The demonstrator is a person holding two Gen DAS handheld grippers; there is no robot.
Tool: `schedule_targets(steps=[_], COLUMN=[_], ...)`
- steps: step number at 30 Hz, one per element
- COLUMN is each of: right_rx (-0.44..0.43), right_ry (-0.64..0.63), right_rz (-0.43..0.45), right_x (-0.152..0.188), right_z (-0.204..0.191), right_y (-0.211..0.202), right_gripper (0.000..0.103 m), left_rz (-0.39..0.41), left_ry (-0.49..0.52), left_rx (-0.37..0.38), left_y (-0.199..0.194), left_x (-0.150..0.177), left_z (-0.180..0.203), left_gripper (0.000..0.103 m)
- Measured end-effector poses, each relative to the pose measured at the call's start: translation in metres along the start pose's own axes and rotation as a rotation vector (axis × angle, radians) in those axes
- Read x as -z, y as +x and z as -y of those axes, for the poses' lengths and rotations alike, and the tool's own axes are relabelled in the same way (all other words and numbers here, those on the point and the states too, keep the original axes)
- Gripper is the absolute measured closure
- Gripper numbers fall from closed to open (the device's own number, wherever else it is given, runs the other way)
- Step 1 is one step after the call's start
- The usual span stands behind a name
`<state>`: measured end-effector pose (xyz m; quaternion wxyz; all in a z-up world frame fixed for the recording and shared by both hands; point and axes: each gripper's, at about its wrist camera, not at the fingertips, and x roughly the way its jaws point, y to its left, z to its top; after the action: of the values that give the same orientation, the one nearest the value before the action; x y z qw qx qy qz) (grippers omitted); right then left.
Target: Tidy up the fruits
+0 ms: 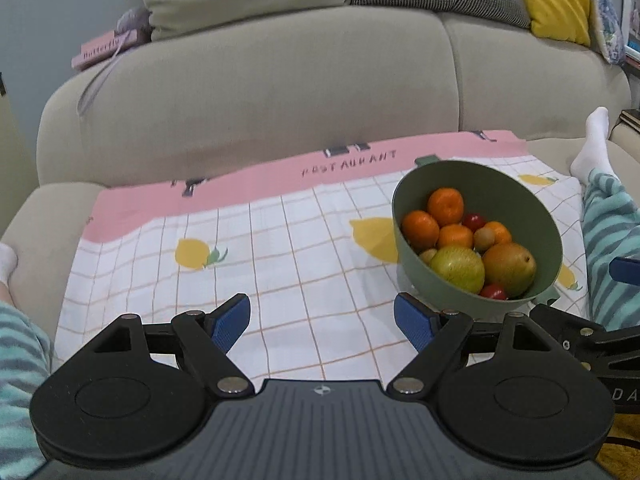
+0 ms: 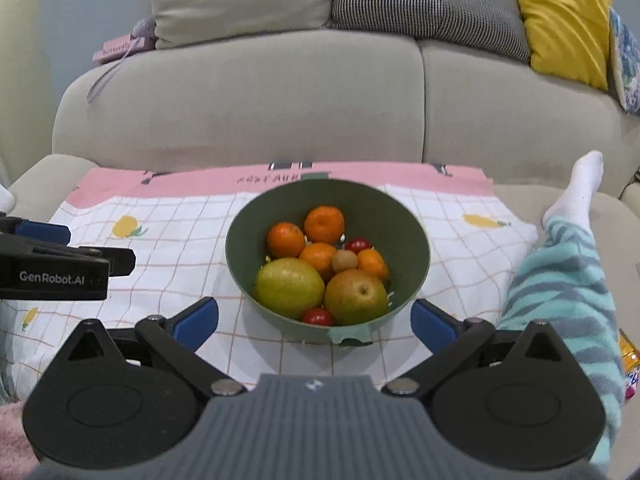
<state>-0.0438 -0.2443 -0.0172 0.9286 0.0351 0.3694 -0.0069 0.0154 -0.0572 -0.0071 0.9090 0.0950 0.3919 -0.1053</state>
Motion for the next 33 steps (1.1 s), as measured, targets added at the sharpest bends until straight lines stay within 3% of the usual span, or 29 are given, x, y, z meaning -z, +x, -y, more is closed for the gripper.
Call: schedule_targets(steps=[11, 33], right_rx=[-0.008, -0.021], right_ry=[-0.008, -0.012], right_rz=[-0.042, -0.028], right_x=[0.0026, 0.0019], right_z=[-0.0045, -0.0065], right_y=[0.0103, 0.0056], right_gripper=[0.004, 0.004], left_rz=[-0.049, -0.042], left_ry=[-0.005, -0.001], left_rx=[-0.002, -0.008], left_y=[0.0064, 0.0015], left_x=[0.0013, 0.0005], left_z=[-0.0024, -0.0026], left_gripper=[0.007, 0.007])
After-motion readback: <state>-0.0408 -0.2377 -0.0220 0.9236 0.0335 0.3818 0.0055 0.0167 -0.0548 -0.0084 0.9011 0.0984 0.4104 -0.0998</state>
